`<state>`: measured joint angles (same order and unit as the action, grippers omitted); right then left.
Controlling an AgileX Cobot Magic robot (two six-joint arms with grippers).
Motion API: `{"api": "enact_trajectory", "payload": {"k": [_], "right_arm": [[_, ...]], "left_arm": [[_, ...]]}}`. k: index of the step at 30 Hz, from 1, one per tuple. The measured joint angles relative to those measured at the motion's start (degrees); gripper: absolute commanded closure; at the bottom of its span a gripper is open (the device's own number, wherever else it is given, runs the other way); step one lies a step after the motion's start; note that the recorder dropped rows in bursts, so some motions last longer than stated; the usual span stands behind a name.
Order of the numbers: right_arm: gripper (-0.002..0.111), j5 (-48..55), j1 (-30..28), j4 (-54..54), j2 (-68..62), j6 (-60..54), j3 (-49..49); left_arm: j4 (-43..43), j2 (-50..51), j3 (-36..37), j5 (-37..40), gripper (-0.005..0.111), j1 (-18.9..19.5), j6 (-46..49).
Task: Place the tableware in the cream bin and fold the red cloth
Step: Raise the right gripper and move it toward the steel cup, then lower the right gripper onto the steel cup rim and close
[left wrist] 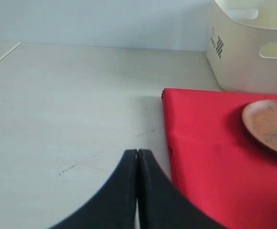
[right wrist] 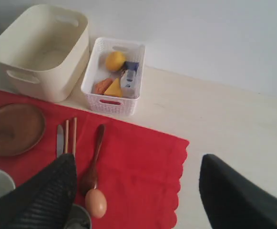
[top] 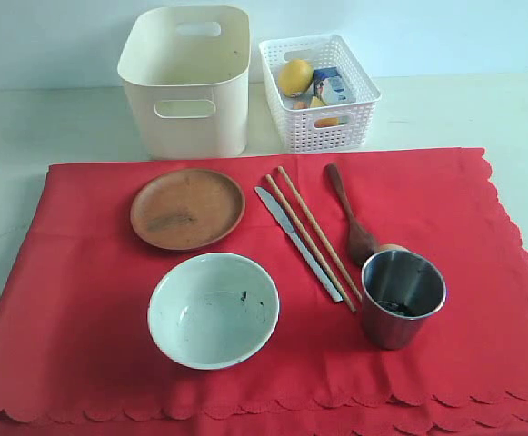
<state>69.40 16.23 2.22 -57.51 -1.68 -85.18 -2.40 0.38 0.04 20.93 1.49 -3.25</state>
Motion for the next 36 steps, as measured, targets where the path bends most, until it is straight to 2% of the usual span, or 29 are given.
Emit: {"api": "enact_trajectory", "payload": {"k": [7, 17, 26, 36], "right_arm": [[0.04, -3.8, 0.0, -13.6, 0.7, -7.7, 14.2], [0.04, -4.0, 0.0, -14.9, -7.3, -11.2, 25.4], [0.04, -6.0, 0.0, -14.9, -13.4, -11.2, 29.7], [0.04, -11.5, 0.0, -14.9, -20.1, -11.3, 30.3]], "left_arm": [[0.0, 0.0, 0.0, 0.0, 0.107, 0.0, 0.0], [0.0, 0.0, 0.0, 0.0, 0.107, 0.0, 0.0], [0.0, 0.0, 0.0, 0.0, 0.107, 0.0, 0.0], [0.0, 0.0, 0.0, 0.0, 0.107, 0.0, 0.0]]}}
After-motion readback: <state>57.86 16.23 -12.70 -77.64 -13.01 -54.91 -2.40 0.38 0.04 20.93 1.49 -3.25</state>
